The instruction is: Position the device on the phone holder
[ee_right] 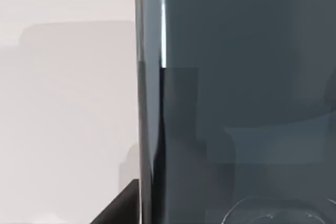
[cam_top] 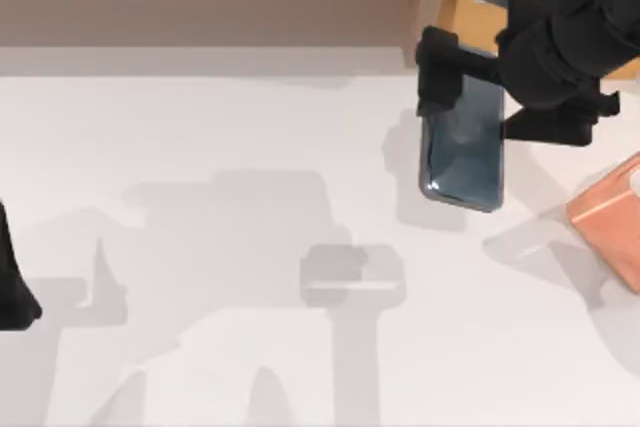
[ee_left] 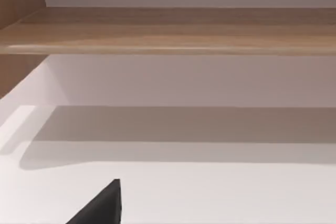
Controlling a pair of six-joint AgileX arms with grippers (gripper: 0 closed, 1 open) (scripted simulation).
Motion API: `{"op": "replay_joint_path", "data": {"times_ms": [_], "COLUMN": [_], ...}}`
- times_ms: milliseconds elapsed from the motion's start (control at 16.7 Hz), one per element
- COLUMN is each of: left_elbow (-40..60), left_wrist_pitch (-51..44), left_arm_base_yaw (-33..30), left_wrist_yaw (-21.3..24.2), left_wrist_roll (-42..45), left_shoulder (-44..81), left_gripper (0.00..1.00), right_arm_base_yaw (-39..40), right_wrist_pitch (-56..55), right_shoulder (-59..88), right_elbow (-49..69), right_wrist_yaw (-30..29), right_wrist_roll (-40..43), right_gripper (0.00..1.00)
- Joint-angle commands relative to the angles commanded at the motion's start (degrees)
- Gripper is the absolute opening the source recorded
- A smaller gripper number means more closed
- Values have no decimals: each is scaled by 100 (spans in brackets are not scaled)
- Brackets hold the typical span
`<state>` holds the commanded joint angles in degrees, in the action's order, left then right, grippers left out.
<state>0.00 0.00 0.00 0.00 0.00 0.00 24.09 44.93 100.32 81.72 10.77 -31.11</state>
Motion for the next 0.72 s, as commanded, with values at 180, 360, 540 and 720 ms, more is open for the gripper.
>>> {"op": "replay_joint_path", "data": {"times_ms": [180, 360, 540, 720], "left_elbow": [0, 0, 0, 0], "left_wrist_pitch": [0, 0, 0, 0], "left_arm_base_yaw": [0, 0, 0, 0], "left_wrist_yaw": [0, 0, 0, 0], "left_wrist_roll": [0, 0, 0, 0], "left_shoulder": [0, 0, 0, 0], "left_gripper": [100, 100, 100, 100], "right_arm_base_yaw": [-919, -1823, -2650, -3373], "right_wrist_pitch": [-420, -847, -1275, -1706], "right_shoulder": [-859, -1683, -2418, -2987], "right_elbow": [-586, -1210, -1917, -2634], "right_wrist_yaw": [565, 1143, 1688, 2181], "right_wrist_roll": [1016, 2056, 3054, 3966], "right_gripper": [0, 0, 0, 0]}}
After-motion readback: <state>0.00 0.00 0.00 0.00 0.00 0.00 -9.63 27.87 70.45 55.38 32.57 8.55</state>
